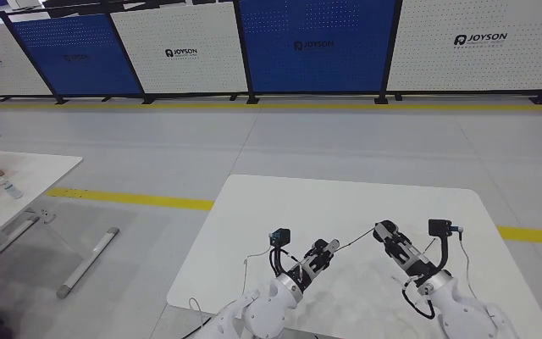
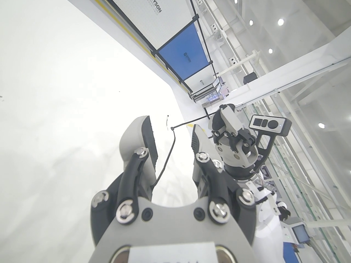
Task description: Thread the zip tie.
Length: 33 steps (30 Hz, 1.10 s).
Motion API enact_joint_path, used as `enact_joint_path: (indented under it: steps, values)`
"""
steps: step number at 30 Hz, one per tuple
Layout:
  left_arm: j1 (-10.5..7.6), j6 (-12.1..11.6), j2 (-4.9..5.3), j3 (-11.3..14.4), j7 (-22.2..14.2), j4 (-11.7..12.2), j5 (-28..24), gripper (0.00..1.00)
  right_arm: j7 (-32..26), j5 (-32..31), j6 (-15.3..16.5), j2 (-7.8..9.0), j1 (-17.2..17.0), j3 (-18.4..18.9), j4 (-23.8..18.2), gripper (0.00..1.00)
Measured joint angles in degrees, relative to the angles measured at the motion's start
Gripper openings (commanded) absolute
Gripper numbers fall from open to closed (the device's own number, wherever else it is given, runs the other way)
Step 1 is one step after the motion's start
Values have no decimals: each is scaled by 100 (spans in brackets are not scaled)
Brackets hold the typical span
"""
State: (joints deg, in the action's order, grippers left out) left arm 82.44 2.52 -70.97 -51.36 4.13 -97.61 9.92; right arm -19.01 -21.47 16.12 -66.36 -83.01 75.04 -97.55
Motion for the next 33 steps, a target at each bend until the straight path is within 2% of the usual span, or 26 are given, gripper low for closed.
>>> enact_joint_path:
  steps: [3,12,14,24,29,33]
  values:
    - [10,8,-7,-9,6,-1,14,38,21,1,-7,-3,-1,4,-4,0]
    - [35,36,-35,52,-11,15,152,39,81,102,-59,-13,-15,38,0,0]
    - [38,37,-44,84,-15,19,194,43,80,111,-66,-15,-12,39,1,0]
    - [-3,74,-94,192,-79,48,240,41,29,83,-57,-22,6,15,6,0]
    - [-90,122,-141,270,-67,89,198,36,6,60,-33,-25,11,2,6,0]
    - [-167,172,-183,348,-42,137,191,36,-7,51,-9,-25,5,1,0,0]
